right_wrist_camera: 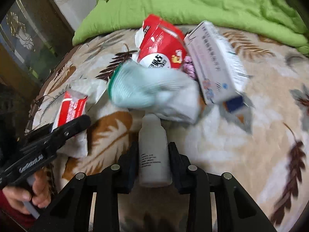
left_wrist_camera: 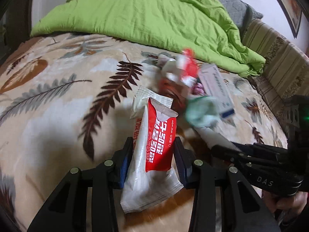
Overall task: Collect trash
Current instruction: 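Grasp the white-red wet-wipe pack with the left tool while the right tool grasps the white spray bottle, then lift the wet-wipe pack and spray bottle and turn toward the wastebasket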
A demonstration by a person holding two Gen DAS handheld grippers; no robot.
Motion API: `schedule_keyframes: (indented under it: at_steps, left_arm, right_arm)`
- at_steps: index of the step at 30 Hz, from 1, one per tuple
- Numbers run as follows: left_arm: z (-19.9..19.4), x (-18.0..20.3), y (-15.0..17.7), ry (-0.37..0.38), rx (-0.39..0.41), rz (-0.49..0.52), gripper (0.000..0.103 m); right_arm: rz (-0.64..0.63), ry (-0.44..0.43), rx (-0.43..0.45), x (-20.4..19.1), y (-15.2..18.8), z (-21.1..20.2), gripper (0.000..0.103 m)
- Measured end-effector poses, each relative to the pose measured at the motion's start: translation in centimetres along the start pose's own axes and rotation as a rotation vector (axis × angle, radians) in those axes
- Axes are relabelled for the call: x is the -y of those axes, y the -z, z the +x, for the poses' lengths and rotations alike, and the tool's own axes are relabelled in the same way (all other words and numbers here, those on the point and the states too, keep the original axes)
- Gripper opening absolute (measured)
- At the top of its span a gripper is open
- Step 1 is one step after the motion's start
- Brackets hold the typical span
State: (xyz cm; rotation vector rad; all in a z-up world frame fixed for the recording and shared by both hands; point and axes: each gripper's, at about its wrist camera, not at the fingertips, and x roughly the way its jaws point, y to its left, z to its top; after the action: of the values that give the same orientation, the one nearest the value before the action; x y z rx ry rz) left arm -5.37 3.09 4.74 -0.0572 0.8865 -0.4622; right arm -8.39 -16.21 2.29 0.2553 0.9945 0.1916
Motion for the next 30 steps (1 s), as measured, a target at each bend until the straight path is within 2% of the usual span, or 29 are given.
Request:
schedule_keyframes:
  at_steps: [6,10,12,21,30]
  left_arm:
    - [-2.3,2.4,3.7,-0.050,0.075,0.026,0.040]
    - [-2.5,3.1,5.1,-0.069,0.076,0.047,0.040]
    - [-2.4,3.2,5.9,-0.075,0.076,0.052,0.040]
    - [-2.5,2.8,6.4,-0.084,0.104,0.039,0.040]
    - [-2.4,2.7,6.4,-0.066,0.107,0.031,0.040]
  right_arm:
    - [-0.018,0.099,0.121,-0.7,4.3,-3.9,0.033]
    - [0.004,0.146,0.158,0.0,6.4,-5.2,0.033]
    - [0.009,0.155,0.200,0.1,6.5,-6.2,0.033]
    - [-0.033,0.242,0.252,-1.3,7.1,-6.6,0.033]
    - [-0.019,0.252,0.259,-1.0,7.2,-6.8,0.033]
